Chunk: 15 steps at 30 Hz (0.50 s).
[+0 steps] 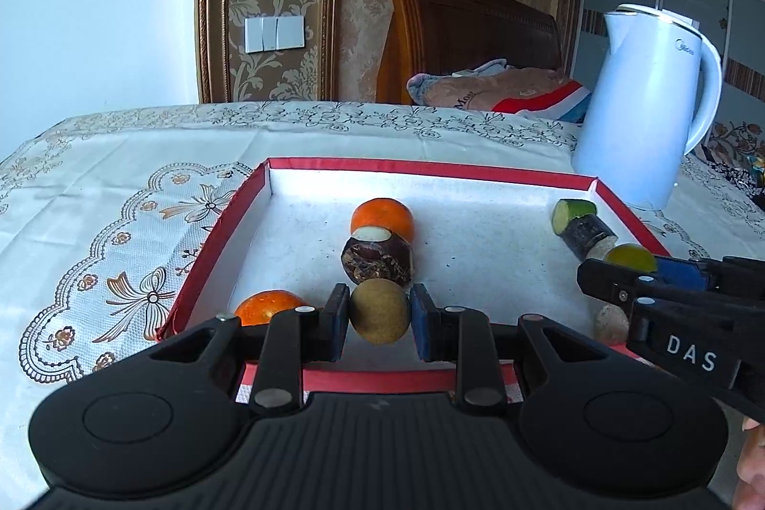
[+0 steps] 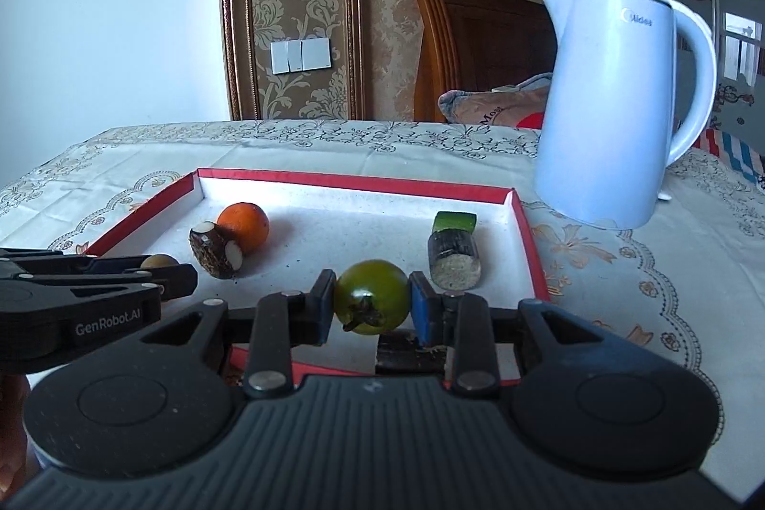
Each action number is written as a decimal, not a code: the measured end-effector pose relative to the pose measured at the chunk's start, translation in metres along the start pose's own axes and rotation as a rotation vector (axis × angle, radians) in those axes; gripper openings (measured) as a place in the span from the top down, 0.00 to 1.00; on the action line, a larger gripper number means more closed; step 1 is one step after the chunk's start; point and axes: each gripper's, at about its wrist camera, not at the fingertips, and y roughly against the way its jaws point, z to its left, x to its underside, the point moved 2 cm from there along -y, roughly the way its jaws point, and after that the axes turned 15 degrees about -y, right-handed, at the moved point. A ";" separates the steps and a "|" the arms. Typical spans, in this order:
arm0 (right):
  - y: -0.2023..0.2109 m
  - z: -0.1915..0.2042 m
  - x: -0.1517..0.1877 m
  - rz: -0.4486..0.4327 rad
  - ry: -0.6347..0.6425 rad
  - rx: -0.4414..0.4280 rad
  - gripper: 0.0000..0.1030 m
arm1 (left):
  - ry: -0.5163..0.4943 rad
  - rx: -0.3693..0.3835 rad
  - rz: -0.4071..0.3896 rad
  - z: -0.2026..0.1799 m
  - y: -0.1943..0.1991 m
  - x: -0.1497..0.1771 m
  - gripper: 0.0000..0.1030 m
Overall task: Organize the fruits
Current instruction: 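Carry the green tomato and brown fruit over the tray rim into the tray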
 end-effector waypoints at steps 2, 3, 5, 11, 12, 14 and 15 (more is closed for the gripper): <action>-0.006 0.000 -0.001 0.011 0.000 -0.006 0.70 | 0.004 -0.006 0.013 0.002 -0.006 -0.001 0.74; -0.009 0.000 -0.002 0.016 -0.004 -0.009 0.70 | 0.005 -0.009 0.019 0.002 -0.009 -0.001 0.74; -0.016 0.001 -0.003 0.033 -0.009 -0.012 0.70 | 0.006 -0.019 0.026 0.004 -0.013 -0.001 0.74; -0.036 0.002 -0.002 0.081 -0.005 -0.001 0.70 | -0.024 -0.053 0.023 0.002 -0.024 -0.007 0.74; -0.039 0.003 -0.001 0.087 0.000 0.010 0.70 | -0.029 -0.055 0.025 0.002 -0.026 -0.008 0.74; -0.045 0.003 0.000 0.098 0.003 0.020 0.70 | -0.037 -0.064 0.024 0.001 -0.028 -0.009 0.74; -0.049 0.003 0.000 0.103 0.002 0.025 0.70 | -0.038 -0.069 0.025 0.001 -0.030 -0.010 0.74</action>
